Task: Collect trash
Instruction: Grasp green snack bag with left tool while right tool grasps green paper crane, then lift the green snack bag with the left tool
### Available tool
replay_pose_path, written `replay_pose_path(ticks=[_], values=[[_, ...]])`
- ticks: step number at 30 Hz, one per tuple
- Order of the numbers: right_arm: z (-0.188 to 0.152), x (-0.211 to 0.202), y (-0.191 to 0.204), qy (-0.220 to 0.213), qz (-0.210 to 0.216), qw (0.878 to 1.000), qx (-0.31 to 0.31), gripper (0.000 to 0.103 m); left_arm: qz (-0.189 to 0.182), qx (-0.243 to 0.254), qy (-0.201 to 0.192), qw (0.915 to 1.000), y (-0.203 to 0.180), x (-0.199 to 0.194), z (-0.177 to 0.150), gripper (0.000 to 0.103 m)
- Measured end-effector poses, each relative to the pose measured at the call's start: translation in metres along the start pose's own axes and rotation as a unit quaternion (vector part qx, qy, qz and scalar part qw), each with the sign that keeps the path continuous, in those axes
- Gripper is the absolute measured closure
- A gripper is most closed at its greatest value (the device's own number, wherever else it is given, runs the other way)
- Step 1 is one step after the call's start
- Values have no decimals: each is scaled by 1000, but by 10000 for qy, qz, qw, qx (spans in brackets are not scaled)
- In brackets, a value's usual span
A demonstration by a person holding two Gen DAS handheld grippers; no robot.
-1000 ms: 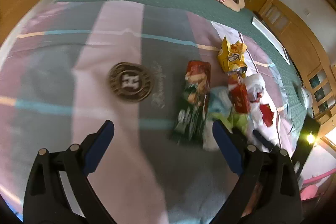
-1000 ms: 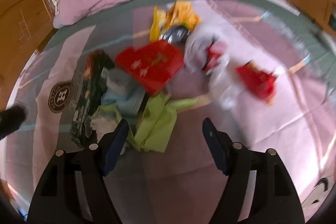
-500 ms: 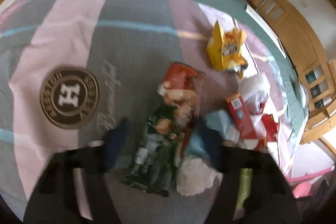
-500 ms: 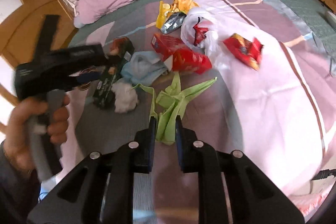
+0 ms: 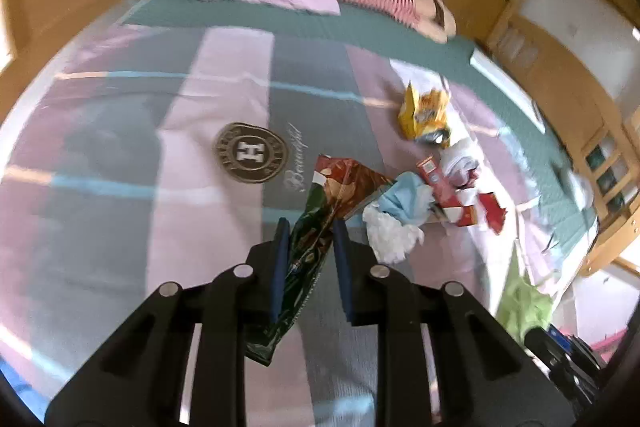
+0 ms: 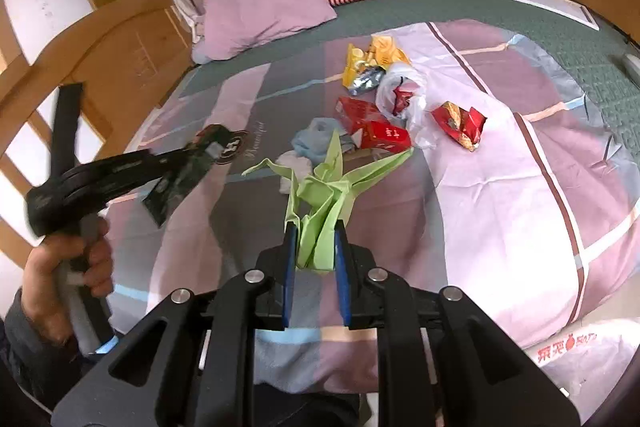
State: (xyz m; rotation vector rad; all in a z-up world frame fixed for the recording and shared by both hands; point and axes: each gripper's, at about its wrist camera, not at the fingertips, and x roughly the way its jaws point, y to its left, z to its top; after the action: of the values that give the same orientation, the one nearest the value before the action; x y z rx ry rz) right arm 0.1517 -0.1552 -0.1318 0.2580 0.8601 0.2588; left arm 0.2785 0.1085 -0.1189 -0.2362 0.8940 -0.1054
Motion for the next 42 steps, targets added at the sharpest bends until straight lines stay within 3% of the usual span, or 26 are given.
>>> replay_pose_path(ticks=[5, 6, 11, 14, 20, 21, 23, 25, 30, 36, 41, 42], values=[[-10, -16, 3, -36, 106, 9999, -63, 84, 163, -349, -444, 9983, 8, -56, -27, 80], [-12, -18, 4, -35, 105, 9999, -84, 84, 180, -326, -517, 9980, 7, -65, -31, 87], [-17, -26, 8, -18, 70, 9997, -232, 84, 239, -99, -731, 9970, -2, -94, -39, 88], [-20, -30, 9, -24, 93, 9998, -160, 84, 337, -70, -543, 9979, 2, -81, -43, 90], [-24, -32, 14, -9, 55, 9996, -264, 84, 174, -321, -146, 9992, 28, -55, -58, 90], [-24, -31, 14, 4, 56, 9997, -233, 84, 151, -312, -125, 9993, 29, -54, -58, 85], [-23, -30, 15, -14, 44, 9997, -223, 84, 67, -235, -133, 9996, 28, -54, -55, 67], [-23, -30, 15, -12, 47, 9997, -234, 84, 27, -63, -124, 9999, 22, -49, -52, 43], [-24, -28, 9, 42, 25, 9999, -165, 84, -3, 764, 313, 9966, -3, -23, -55, 19], [-25, -27, 0, 72, -34, 9999, -68, 84, 140, 2083, 700, 9755, -21, -2, -71, 13], [-27, -22, 0, 160, -5, 9999, -34, 84, 647, 2566, 1129, 9577, -16, 20, -80, 14], [-28, -21, 1, 171, -2, 9998, -43, 84, 760, 2593, 1186, 9555, -13, 26, -83, 20]])
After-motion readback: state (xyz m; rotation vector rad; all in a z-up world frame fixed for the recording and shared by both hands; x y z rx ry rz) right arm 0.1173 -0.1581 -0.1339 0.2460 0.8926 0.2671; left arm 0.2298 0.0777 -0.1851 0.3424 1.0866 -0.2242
